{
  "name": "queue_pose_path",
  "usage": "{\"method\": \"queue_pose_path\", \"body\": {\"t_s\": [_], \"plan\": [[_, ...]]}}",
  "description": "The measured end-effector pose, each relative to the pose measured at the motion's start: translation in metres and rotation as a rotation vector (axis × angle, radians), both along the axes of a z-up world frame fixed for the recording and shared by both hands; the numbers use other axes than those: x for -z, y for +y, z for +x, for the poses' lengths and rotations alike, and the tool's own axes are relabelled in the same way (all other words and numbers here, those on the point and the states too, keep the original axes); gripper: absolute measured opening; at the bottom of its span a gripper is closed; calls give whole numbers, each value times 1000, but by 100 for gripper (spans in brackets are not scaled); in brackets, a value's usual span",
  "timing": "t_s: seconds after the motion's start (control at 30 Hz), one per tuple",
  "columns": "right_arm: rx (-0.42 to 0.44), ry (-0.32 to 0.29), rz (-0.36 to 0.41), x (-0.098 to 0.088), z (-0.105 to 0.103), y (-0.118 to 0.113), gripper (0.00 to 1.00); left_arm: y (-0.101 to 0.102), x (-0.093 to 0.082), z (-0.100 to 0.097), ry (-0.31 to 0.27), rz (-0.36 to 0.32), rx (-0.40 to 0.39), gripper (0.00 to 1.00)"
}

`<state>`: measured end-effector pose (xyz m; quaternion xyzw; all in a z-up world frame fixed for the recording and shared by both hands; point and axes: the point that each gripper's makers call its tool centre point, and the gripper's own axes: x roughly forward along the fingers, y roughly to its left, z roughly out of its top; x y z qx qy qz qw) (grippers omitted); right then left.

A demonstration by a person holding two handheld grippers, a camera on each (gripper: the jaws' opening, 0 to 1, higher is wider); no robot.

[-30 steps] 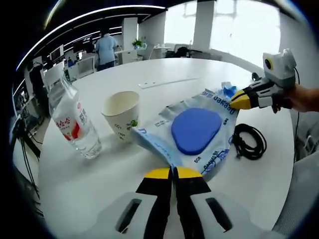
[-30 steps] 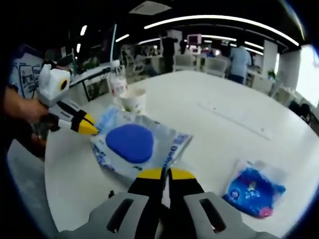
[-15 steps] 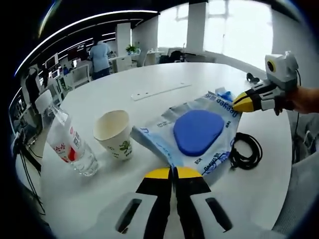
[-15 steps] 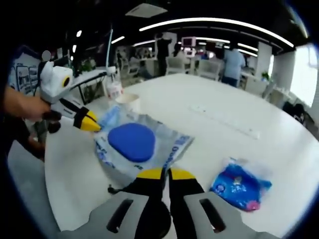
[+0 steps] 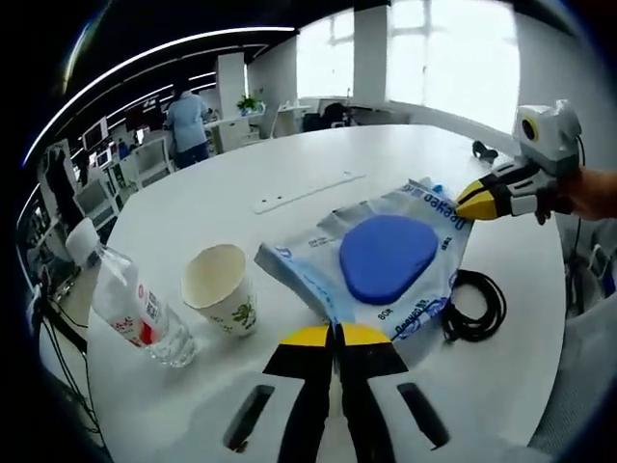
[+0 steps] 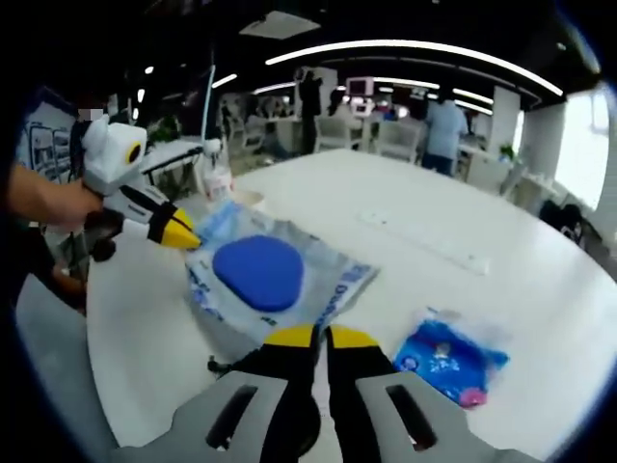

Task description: Arrange the tabletop items into an orderly group along one side of the table until the central work area is clear of visible clutter.

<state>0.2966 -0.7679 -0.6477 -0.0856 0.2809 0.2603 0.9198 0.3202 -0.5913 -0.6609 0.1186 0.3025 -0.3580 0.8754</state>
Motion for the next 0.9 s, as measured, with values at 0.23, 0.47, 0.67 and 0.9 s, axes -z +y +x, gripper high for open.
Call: {"method": "queue_pose_path", "body": {"t_s": [0.23,0.47,0.67,0.9], "plan": [[8,-7,-1,-2,-1,-5,1,-5,-2,4,-13,8,12,1],[19,-4,-1,1,-1,-10,1,-11,-1,7,-18,15,24,0],[23,0,-1,6,1,-11,1,-13,1,10,-16,19,27,0],[18,9,-2,10,3,-12,1,-14,4,16,-16,19,25,0]]}}
